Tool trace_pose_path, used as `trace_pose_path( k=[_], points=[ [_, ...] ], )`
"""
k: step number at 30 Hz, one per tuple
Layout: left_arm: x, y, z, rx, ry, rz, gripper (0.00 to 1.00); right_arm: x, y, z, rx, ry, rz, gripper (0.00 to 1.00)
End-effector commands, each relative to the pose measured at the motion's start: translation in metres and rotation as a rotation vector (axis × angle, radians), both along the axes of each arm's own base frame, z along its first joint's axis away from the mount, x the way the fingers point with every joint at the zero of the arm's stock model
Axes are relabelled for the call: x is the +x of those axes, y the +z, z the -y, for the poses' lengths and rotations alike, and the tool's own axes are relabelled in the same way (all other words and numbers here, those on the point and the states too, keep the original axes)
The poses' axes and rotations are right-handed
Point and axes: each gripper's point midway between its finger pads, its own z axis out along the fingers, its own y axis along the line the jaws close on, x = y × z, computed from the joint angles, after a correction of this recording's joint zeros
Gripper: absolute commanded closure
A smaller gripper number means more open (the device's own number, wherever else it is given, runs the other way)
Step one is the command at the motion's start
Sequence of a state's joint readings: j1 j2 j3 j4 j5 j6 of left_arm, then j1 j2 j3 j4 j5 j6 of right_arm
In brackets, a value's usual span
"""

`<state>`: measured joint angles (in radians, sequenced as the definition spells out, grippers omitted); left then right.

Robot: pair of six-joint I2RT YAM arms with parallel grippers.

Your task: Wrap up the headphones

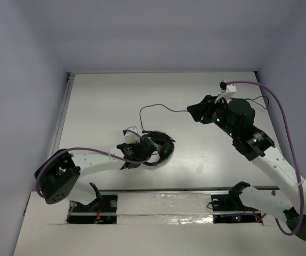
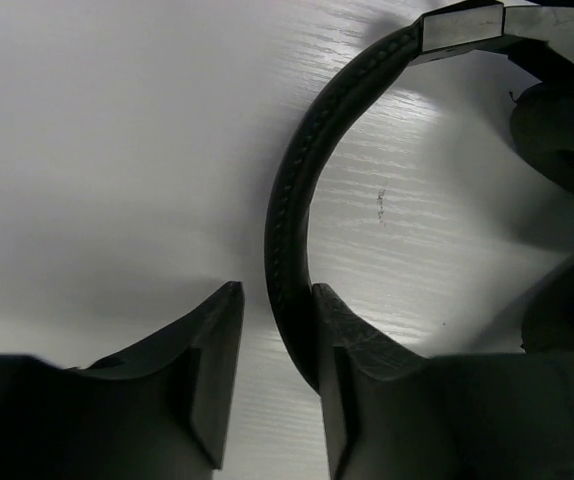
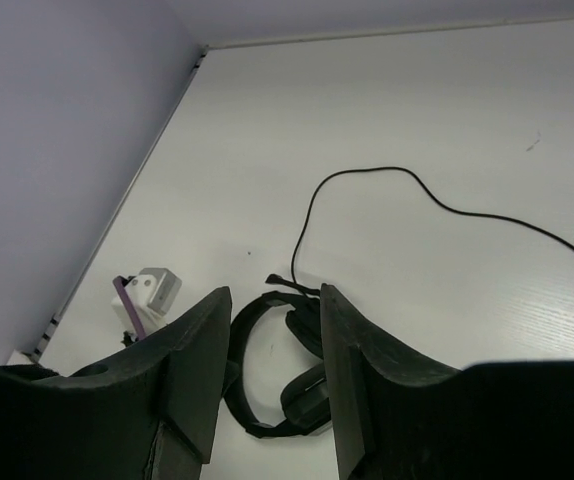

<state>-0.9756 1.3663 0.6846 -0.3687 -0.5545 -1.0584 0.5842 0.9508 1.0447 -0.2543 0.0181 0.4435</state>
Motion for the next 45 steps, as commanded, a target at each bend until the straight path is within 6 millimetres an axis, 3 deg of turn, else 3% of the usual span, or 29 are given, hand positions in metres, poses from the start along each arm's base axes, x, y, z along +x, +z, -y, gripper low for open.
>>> trace_pose_path(
  k=[1, 4, 5, 9, 10, 13, 16, 22, 26, 28, 31, 32, 35, 39, 41, 45],
  points=[
    [0.017, 0.005, 0.004, -0.008, 0.044, 0.063, 0.71, -0.004, 0.015, -0.003, 0.018, 0.023, 0.041, 0.53],
    [0.027, 0.001, 0.001, 0.027, 0.045, 0.066, 0.8, -0.006, 0.013, -0.006, 0.016, 0.032, 0.038, 0.54],
    [0.031, 0.0, 0.0, 0.037, 0.048, 0.067, 0.89, -0.007, 0.012, -0.006, 0.017, 0.032, 0.036, 0.54],
    [0.046, 0.0, -0.024, 0.084, 0.086, 0.081, 0.91, -0.006, 0.01, -0.007, 0.019, 0.031, 0.029, 0.55],
    [0.049, 0.0, -0.029, 0.091, 0.09, 0.082, 0.89, -0.005, 0.011, -0.006, 0.025, 0.027, 0.027, 0.55],
    [0.055, -0.002, -0.044, 0.124, 0.089, 0.085, 0.71, -0.002, 0.012, -0.006, 0.032, 0.012, 0.028, 0.55],
    [0.055, -0.004, -0.039, 0.116, 0.042, 0.083, 0.57, 0.0, 0.009, -0.008, 0.036, 0.011, 0.018, 0.56],
    [0.05, -0.01, -0.026, 0.07, -0.02, 0.046, 0.45, 0.003, 0.008, -0.014, 0.053, 0.023, 0.018, 0.57],
    [0.046, -0.019, -0.018, 0.031, -0.038, 0.018, 0.27, 0.005, 0.006, -0.015, 0.049, 0.026, 0.013, 0.57],
    [0.047, -0.023, -0.019, 0.041, -0.031, 0.014, 0.27, 0.005, 0.006, -0.016, 0.053, 0.026, 0.016, 0.57],
    [0.047, -0.029, -0.013, 0.036, -0.037, -0.014, 0.44, 0.004, 0.008, -0.015, 0.054, 0.026, 0.018, 0.57],
    [0.046, -0.032, -0.012, 0.032, -0.033, -0.021, 0.61, 0.003, 0.009, -0.013, 0.055, 0.023, 0.023, 0.57],
    [0.042, -0.033, -0.013, 0.016, -0.029, -0.024, 0.77, 0.002, 0.009, -0.011, 0.056, 0.013, 0.027, 0.58],
    [0.041, -0.034, -0.02, 0.031, -0.012, -0.015, 0.81, 0.002, 0.009, -0.011, 0.057, 0.014, 0.026, 0.59],
    [0.041, -0.032, -0.022, 0.022, 0.002, -0.002, 0.98, 0.002, 0.008, -0.01, 0.058, 0.009, 0.026, 0.6],
    [0.047, -0.012, -0.024, 0.018, 0.001, 0.055, 1.0, 0.0, 0.009, -0.01, 0.068, 0.015, 0.036, 0.72]
  ],
)
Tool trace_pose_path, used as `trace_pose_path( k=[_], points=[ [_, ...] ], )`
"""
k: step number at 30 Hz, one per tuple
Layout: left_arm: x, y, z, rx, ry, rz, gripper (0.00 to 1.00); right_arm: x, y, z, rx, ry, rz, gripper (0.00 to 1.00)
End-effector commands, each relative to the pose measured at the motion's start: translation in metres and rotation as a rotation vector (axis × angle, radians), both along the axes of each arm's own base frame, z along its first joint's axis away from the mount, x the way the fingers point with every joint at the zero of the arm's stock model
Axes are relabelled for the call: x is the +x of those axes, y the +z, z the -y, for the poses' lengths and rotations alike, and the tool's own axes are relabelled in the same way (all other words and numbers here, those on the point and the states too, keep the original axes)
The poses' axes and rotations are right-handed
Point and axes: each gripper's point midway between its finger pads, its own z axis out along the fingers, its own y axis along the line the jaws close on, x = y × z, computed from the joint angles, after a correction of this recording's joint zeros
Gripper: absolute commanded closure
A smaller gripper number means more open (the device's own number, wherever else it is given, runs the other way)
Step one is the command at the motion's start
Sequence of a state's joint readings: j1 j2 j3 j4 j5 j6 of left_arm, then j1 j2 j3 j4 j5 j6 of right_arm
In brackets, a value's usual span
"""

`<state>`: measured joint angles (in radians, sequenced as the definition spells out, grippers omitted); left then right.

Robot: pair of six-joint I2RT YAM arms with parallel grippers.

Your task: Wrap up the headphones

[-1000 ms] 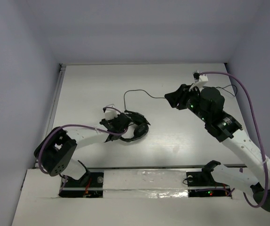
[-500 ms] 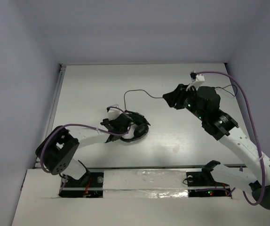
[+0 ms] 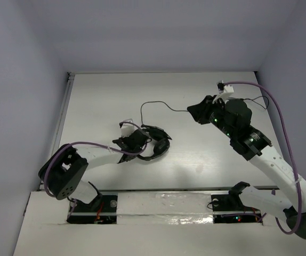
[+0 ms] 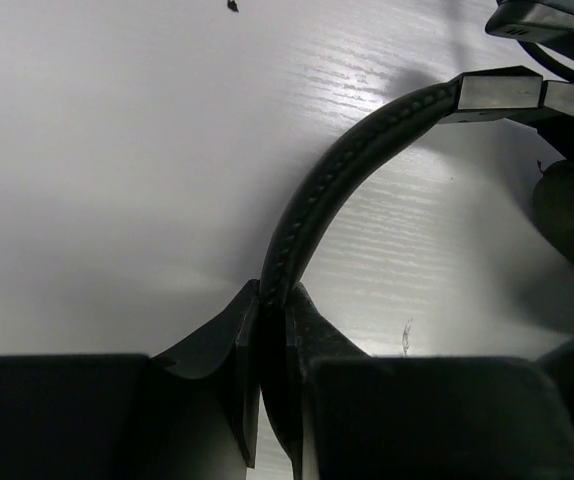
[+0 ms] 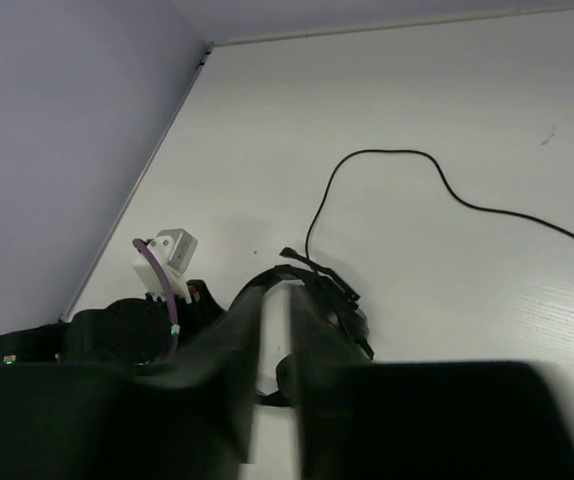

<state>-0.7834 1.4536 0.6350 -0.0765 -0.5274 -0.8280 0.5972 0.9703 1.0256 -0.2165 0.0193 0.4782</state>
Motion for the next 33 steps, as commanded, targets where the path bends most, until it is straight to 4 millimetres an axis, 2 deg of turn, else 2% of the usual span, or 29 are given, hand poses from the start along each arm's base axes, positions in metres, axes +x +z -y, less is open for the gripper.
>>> trace_pose_path(
  k=[1, 2, 4, 5, 7, 8, 9, 10, 11, 12, 13, 14, 15, 17, 18, 20, 22, 23, 24, 25, 26, 27, 28, 29, 30, 32, 33],
  points=[
    [-0.003, 0.019, -0.002, 0.001, -0.033, 0.02, 1.0, -0.004, 0.015, -0.003, 0.036, 0.022, 0.059, 0.91],
    [0.0, 0.029, -0.001, 0.001, -0.051, 0.036, 1.0, -0.003, 0.015, -0.004, 0.036, 0.022, 0.059, 1.0],
    [0.008, 0.052, 0.0, 0.002, -0.083, 0.069, 1.0, -0.011, 0.016, -0.016, 0.031, 0.115, 0.076, 1.0],
    [0.014, 0.081, 0.005, 0.013, -0.151, 0.118, 1.0, -0.015, 0.017, -0.021, 0.028, 0.153, 0.083, 1.0],
    [0.02, 0.113, 0.008, 0.012, -0.222, 0.149, 1.0, -0.024, 0.02, -0.037, 0.038, 0.269, 0.115, 1.0],
    [0.021, 0.133, 0.005, 0.019, -0.256, 0.172, 1.0, -0.027, 0.022, -0.042, 0.041, 0.305, 0.132, 1.0],
    [0.027, 0.163, 0.01, 0.031, -0.332, 0.209, 1.0, -0.034, 0.021, -0.05, 0.045, 0.374, 0.144, 1.0],
    [0.028, 0.177, 0.008, 0.038, -0.356, 0.22, 1.0, -0.035, 0.024, -0.053, 0.036, 0.399, 0.171, 1.0],
    [0.032, 0.203, 0.001, 0.035, -0.367, 0.243, 1.0, -0.035, 0.032, -0.057, 0.045, 0.418, 0.206, 1.0],
    [0.031, 0.216, 0.003, 0.036, -0.427, 0.256, 1.0, -0.039, 0.033, -0.063, 0.044, 0.469, 0.227, 1.0],
    [0.031, 0.228, 0.004, 0.025, -0.456, 0.272, 1.0, -0.036, 0.037, -0.065, 0.04, 0.478, 0.291, 1.0],
    [0.031, 0.239, -0.005, 0.02, -0.466, 0.28, 1.0, -0.034, 0.037, -0.066, 0.023, 0.482, 0.306, 1.0],
    [0.03, 0.258, 0.0, -0.022, -0.504, 0.311, 1.0, -0.029, 0.033, -0.068, -0.003, 0.483, 0.309, 1.0],
    [0.025, 0.275, -0.002, -0.038, -0.554, 0.339, 1.0, -0.017, 0.035, -0.067, -0.042, 0.447, 0.362, 1.0],
    [0.027, 0.289, -0.007, -0.06, -0.556, 0.363, 1.0, -0.01, 0.035, -0.066, -0.059, 0.419, 0.364, 1.0],
    [0.024, 0.301, -0.01, -0.077, -0.578, 0.375, 1.0, 0.005, 0.03, -0.062, -0.075, 0.37, 0.377, 1.0],
    [0.025, 0.322, -0.015, -0.088, -0.566, 0.414, 1.0, 0.009, 0.03, -0.063, -0.048, 0.379, 0.391, 1.0],
    [0.024, 0.328, -0.014, -0.096, -0.571, 0.419, 1.0, 0.015, 0.02, -0.067, -0.047, 0.392, 0.373, 0.99],
    [0.023, 0.343, -0.011, -0.117, -0.583, 0.449, 1.0, 0.019, 0.008, -0.071, -0.052, 0.403, 0.351, 0.89],
    [0.023, 0.35, -0.008, -0.129, -0.592, 0.463, 1.0, 0.021, -0.002, -0.078, -0.064, 0.434, 0.333, 0.57],
    [0.024, 0.354, -0.006, -0.139, -0.597, 0.465, 1.0, 0.032, -0.029, -0.086, -0.099, 0.457, 0.275, 0.43],
    [0.023, 0.368, -0.003, -0.153, -0.608, 0.49, 1.0, 0.038, -0.034, -0.089, -0.115, 0.455, 0.269, 0.33],
    [0.023, 0.372, -0.001, -0.159, -0.618, 0.496, 1.0, 0.045, -0.035, -0.089, -0.12, 0.44, 0.284, 0.19],
    [0.024, 0.372, 0.001, -0.162, -0.626, 0.486, 1.0, 0.047, -0.036, -0.091, -0.121, 0.438, 0.294, 0.13],
    [0.023, 0.382, 0.003, -0.171, -0.635, 0.503, 1.0, 0.051, -0.042, -0.094, -0.127, 0.444, 0.291, 0.1],
    [0.023, 0.386, 0.004, -0.173, -0.639, 0.502, 1.0, 0.06, -0.043, -0.098, -0.162, 0.455, 0.299, 0.08],
    [0.021, 0.396, 0.005, -0.179, -0.648, 0.523, 1.0, 0.073, -0.058, -0.099, -0.188, 0.441, 0.265, 0.08]
  ],
)
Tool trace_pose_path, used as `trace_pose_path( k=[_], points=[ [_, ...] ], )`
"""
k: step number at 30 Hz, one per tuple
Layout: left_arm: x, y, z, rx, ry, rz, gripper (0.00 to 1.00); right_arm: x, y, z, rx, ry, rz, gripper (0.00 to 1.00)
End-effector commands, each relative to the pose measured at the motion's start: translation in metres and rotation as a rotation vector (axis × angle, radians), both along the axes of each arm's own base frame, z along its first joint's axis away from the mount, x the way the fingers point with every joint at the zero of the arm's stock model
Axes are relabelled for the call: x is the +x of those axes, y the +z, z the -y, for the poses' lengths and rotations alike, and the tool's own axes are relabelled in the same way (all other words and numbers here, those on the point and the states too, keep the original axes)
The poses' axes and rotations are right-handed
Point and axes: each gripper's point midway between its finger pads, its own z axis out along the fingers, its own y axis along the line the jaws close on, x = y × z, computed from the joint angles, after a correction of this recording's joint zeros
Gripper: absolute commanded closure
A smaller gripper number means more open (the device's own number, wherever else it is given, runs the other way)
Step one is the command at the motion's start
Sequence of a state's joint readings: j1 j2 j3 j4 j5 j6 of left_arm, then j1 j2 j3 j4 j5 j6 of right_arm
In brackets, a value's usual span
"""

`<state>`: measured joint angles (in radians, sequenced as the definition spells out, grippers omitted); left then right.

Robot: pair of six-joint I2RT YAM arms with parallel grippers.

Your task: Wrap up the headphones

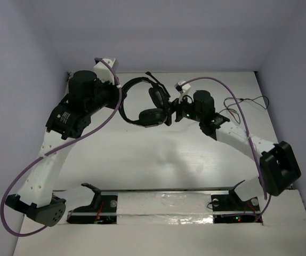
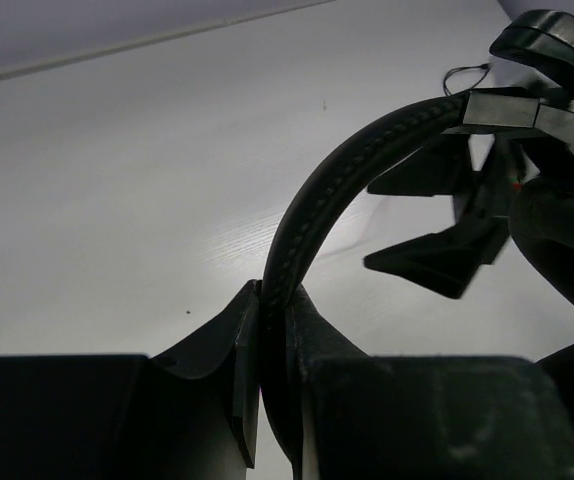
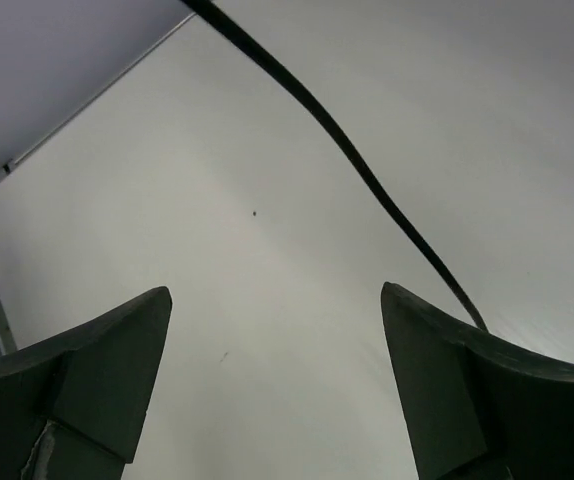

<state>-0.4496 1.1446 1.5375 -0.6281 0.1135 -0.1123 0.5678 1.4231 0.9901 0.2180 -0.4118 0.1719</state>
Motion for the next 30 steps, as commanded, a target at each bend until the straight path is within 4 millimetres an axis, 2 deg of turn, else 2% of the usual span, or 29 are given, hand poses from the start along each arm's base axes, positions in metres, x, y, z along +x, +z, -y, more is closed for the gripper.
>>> trace_pose_path(
  k=[1, 3, 5, 9, 10, 12, 13, 14, 17, 18, 19, 21, 22, 25, 26, 27, 28, 29, 30],
  points=[
    [-0.008, 0.043, 0.009, -0.07, -0.062, 0.083, 1.0, 0.027, 0.034, -0.009, 0.001, 0.014, 0.142, 0.08],
    [-0.011, 0.054, 0.01, -0.083, -0.076, 0.101, 1.0, 0.034, 0.023, -0.009, -0.015, 0.014, 0.127, 0.09],
    [-0.01, 0.056, 0.01, -0.083, -0.072, 0.099, 1.0, 0.034, 0.022, -0.012, -0.002, 0.025, 0.131, 0.12],
    [-0.009, 0.068, 0.007, -0.086, -0.054, 0.116, 1.0, 0.049, 0.013, 0.003, -0.03, -0.055, 0.136, 0.19],
    [-0.009, 0.07, 0.007, -0.087, -0.051, 0.118, 1.0, 0.05, 0.01, 0.009, -0.039, -0.054, 0.123, 0.24],
    [-0.002, 0.074, -0.001, -0.075, 0.007, 0.125, 1.0, 0.044, 0.017, 0.012, -0.028, -0.035, 0.121, 0.59],
    [0.001, 0.074, -0.004, -0.069, 0.025, 0.126, 1.0, 0.033, 0.02, 0.008, -0.021, 0.022, 0.104, 0.73],
    [0.008, 0.073, -0.006, -0.064, 0.048, 0.12, 1.0, 0.021, 0.02, 0.008, -0.017, 0.055, 0.074, 0.82],
    [0.018, 0.074, -0.004, -0.073, 0.065, 0.122, 1.0, -0.006, 0.028, 0.006, 0.03, 0.135, 0.034, 0.93],
    [0.022, 0.077, -0.003, -0.082, 0.075, 0.131, 1.0, -0.016, 0.043, 0.01, 0.05, 0.142, 0.064, 0.94],
    [0.024, 0.077, -0.002, -0.086, 0.075, 0.131, 1.0, -0.017, 0.042, 0.015, 0.063, 0.106, 0.066, 0.96],
    [0.026, 0.078, 0.003, -0.098, 0.057, 0.133, 1.0, -0.014, 0.055, 0.026, 0.09, 0.024, 0.113, 1.0],
    [0.026, 0.08, 0.004, -0.103, 0.054, 0.137, 1.0, -0.007, 0.063, 0.036, 0.097, -0.053, 0.143, 1.0],
    [0.025, 0.088, 0.003, -0.111, 0.054, 0.151, 1.0, -0.003, 0.061, 0.039, 0.072, -0.08, 0.13, 1.0],
    [0.024, 0.09, 0.004, -0.114, 0.049, 0.15, 1.0, 0.002, 0.061, 0.041, 0.072, -0.107, 0.139, 0.94],
    [0.02, 0.096, 0.005, -0.122, 0.037, 0.158, 1.0, 0.01, 0.059, 0.045, 0.062, -0.149, 0.144, 0.84],
    [0.019, 0.098, 0.004, -0.125, 0.034, 0.162, 1.0, 0.021, 0.048, 0.049, 0.026, -0.196, 0.135, 0.5],
    [0.015, 0.102, 0.004, -0.13, 0.028, 0.169, 1.0, 0.028, 0.045, 0.056, 0.011, -0.219, 0.135, 0.29],
    [0.013, 0.104, 0.004, -0.133, 0.025, 0.171, 1.0, 0.034, 0.044, 0.06, 0.005, -0.237, 0.14, 0.16]
  ],
)
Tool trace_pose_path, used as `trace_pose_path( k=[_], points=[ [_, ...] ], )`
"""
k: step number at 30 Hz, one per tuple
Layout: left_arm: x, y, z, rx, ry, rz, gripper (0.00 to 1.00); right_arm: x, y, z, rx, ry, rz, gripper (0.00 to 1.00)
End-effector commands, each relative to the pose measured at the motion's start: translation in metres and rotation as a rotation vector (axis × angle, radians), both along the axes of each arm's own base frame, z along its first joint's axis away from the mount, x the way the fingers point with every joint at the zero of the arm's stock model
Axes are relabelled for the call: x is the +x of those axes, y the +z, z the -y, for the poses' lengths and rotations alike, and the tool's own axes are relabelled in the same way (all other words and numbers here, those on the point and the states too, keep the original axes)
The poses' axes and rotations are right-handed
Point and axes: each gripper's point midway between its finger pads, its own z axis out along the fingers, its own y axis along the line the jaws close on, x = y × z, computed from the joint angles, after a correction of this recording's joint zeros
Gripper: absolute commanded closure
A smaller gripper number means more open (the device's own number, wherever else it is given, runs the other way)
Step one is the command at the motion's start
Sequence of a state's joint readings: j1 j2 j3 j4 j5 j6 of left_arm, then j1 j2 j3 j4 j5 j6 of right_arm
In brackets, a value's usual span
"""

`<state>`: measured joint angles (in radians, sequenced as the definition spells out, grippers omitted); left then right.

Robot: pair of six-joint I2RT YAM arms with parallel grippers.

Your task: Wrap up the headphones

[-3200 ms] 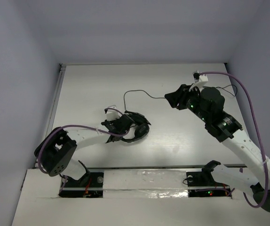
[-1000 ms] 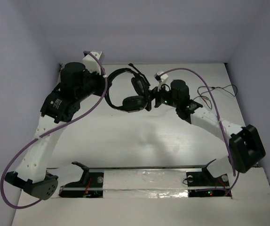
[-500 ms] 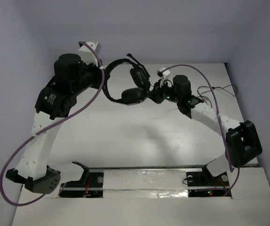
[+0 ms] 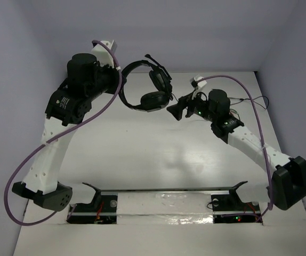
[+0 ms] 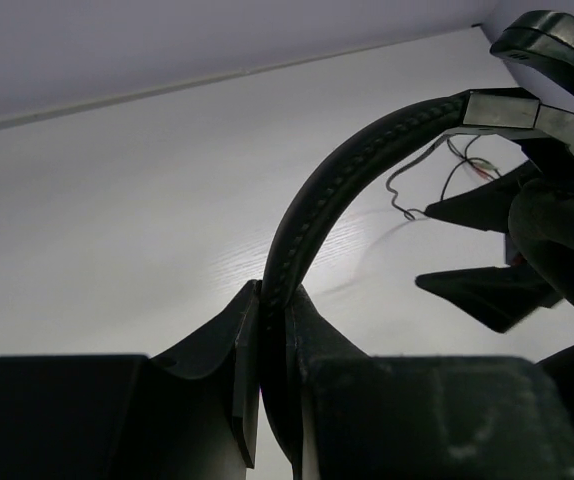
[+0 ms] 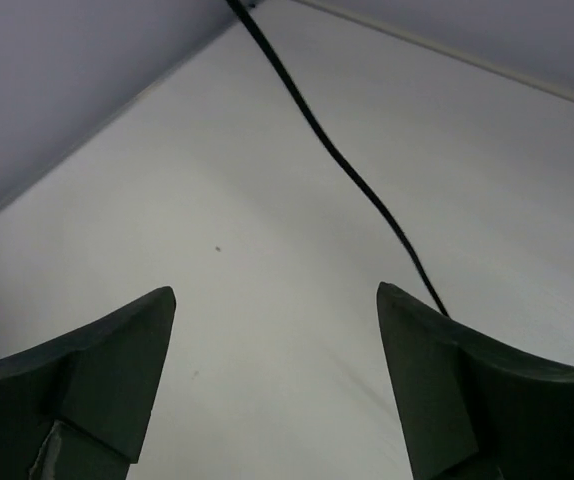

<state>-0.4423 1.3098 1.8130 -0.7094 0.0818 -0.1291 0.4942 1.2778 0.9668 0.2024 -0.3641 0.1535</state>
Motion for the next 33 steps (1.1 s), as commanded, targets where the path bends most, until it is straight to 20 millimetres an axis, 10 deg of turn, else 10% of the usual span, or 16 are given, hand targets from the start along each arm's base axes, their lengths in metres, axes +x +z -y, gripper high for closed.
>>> trace_pose_path(
  k=[1, 18, 28, 33],
  points=[
    [-0.016, 0.062, -0.001, -0.114, -0.021, 0.15, 1.0, 0.032, -0.003, 0.019, -0.031, -0.12, 0.031, 0.1],
    [-0.049, 0.114, -0.004, -0.181, -0.08, 0.233, 1.0, 0.069, -0.057, 0.024, -0.105, -0.099, -0.044, 0.3],
    [-0.037, 0.123, -0.02, -0.173, 0.023, 0.253, 1.0, 0.051, -0.062, 0.03, -0.063, -0.091, -0.061, 0.38],
    [-0.024, 0.117, -0.018, -0.171, 0.045, 0.246, 1.0, 0.045, -0.06, 0.028, 0.0, -0.092, -0.075, 0.64]
  ],
)
